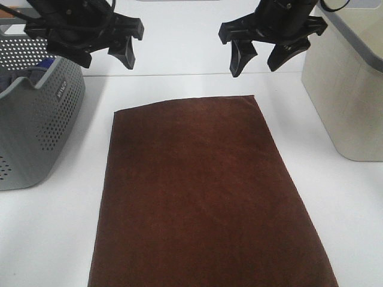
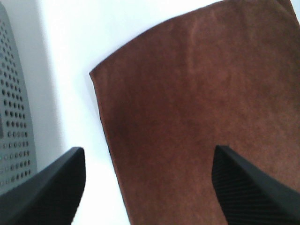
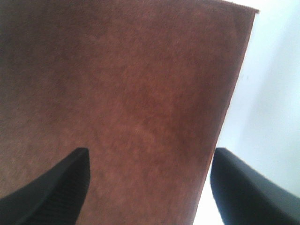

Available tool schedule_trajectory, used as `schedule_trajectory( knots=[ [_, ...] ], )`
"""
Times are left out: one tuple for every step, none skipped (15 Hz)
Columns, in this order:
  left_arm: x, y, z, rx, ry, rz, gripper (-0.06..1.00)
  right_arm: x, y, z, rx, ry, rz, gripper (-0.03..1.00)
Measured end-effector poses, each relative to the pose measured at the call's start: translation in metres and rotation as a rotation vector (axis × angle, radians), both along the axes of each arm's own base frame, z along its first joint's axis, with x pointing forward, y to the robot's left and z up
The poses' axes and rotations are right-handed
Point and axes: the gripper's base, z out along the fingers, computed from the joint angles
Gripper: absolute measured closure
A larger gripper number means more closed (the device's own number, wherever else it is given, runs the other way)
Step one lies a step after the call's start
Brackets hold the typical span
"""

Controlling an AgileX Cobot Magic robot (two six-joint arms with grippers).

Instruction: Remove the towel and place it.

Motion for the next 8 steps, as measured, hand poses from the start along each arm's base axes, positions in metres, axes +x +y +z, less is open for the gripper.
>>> schedule_trajectory(
  knots=[
    [0.012,-0.005,-0.008,0.004,-0.006,-0.003,0.23,0.012,0.003,-0.007,-0.014,0.0,0.0,0.28],
    [0.024,-0.01,-0.015,0.004,-0.013,-0.005,0.23,0.023,0.005,-0.015,-0.025,-0.002,-0.003,0.28],
    [0.04,-0.017,-0.024,0.002,-0.021,-0.006,0.23,0.043,0.003,-0.027,-0.025,-0.007,-0.023,0.28],
    [0.051,-0.021,-0.033,0.005,-0.021,-0.006,0.23,0.057,-0.001,-0.035,-0.022,-0.011,-0.043,0.28],
    [0.062,-0.025,-0.044,0.008,-0.017,-0.005,0.23,0.071,-0.008,-0.047,-0.022,-0.009,-0.066,0.28],
    [0.073,-0.027,-0.049,0.003,-0.029,0.0,0.23,0.082,-0.013,-0.054,-0.019,-0.014,-0.084,0.28],
    [0.083,-0.027,-0.057,0.0,-0.029,0.009,0.23,0.095,-0.019,-0.065,-0.023,-0.018,-0.09,0.28],
    [0.091,-0.026,-0.067,0.007,-0.008,0.016,0.23,0.105,-0.023,-0.077,-0.028,-0.021,-0.091,0.28]
  ],
)
